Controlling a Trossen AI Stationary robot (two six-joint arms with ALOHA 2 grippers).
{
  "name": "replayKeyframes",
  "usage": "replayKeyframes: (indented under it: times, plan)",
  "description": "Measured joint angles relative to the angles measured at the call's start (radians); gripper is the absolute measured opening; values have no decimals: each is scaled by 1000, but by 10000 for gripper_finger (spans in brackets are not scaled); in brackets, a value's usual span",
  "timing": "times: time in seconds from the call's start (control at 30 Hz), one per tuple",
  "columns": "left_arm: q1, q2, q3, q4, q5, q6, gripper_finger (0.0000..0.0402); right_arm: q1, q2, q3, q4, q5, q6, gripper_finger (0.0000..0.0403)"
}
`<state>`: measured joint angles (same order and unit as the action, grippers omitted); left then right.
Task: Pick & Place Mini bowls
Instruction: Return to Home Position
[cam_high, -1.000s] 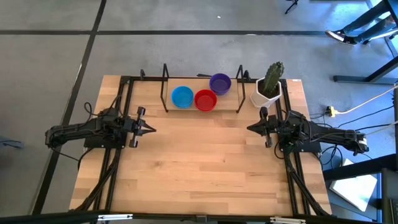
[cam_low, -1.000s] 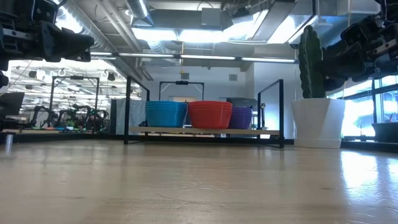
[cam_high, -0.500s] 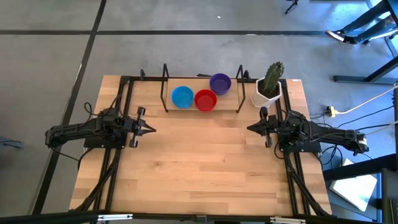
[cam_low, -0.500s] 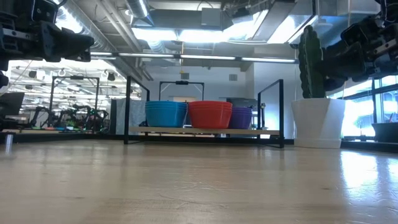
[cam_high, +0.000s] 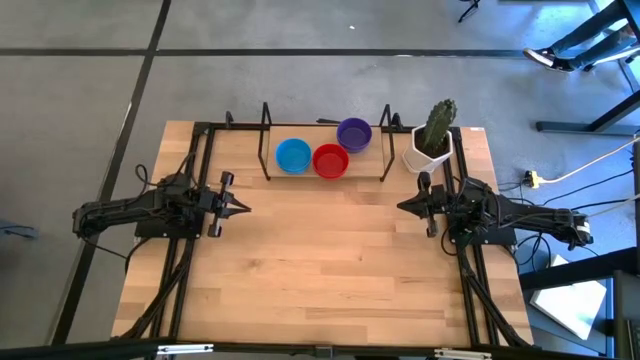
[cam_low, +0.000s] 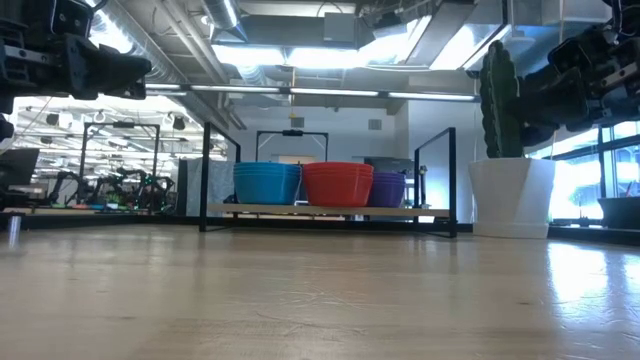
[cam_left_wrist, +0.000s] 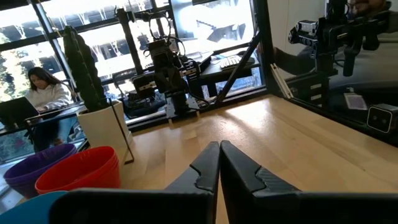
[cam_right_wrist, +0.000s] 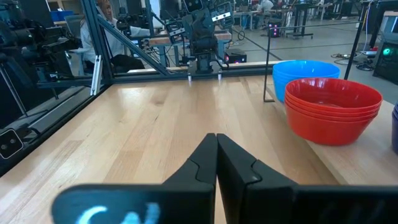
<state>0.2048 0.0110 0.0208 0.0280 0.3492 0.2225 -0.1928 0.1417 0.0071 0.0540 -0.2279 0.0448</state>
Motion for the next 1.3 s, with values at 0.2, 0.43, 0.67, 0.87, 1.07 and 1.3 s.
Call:
replayKeyframes:
  times: [0.2, 0.43, 0.67, 0.87, 1.07, 1.3]
  plan:
    - [0, 0, 0, 0, 0, 0, 5, 0, 0, 0, 0, 0, 0, 8]
    - [0, 0, 0, 0, 0, 0, 4, 0, 0, 0, 0, 0, 0, 8]
    - [0, 0, 0, 0, 0, 0, 4, 0, 0, 0, 0, 0, 0, 8]
    - [0, 0, 0, 0, 0, 0, 7, 0, 0, 0, 0, 0, 0, 8]
    - [0, 0, 0, 0, 0, 0, 5, 0, 0, 0, 0, 0, 0, 8]
    - [0, 0, 0, 0, 0, 0, 6, 0, 0, 0, 0, 0, 0, 8]
